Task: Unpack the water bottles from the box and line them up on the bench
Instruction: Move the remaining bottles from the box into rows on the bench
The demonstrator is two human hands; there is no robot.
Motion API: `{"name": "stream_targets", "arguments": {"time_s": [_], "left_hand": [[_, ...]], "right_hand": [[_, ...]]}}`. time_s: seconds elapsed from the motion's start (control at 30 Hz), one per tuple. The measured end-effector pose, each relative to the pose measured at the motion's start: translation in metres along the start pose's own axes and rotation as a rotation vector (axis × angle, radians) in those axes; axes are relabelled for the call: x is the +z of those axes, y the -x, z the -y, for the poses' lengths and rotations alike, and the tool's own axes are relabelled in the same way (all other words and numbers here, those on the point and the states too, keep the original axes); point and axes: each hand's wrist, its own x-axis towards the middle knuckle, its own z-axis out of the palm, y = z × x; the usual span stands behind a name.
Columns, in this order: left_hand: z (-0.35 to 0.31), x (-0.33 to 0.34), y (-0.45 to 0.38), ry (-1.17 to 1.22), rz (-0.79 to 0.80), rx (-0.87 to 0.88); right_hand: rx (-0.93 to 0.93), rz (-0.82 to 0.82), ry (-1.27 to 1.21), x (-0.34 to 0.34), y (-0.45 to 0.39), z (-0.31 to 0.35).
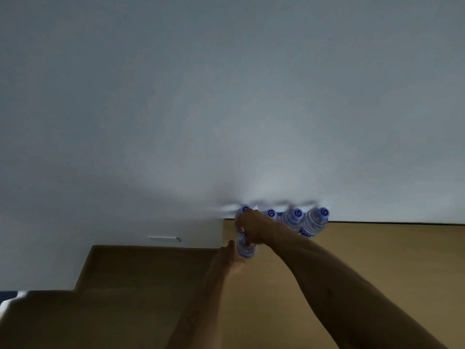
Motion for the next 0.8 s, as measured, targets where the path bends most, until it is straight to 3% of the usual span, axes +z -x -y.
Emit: {"name": "stream_targets", "arguments": {"time_s": [0.4,0.8], "left_hand": [[-0.003,0.000,-0.003,0.161,-0.029,0.016],[-0.002,-0.006,-0.007,0.089,-0.016,0.086]], "right_hand": [[0.006,-0.021,0.038,0.000,0.001,0.004],[0.172,-0.092,-0.281,-0.006,0.006,-0.007]]}}
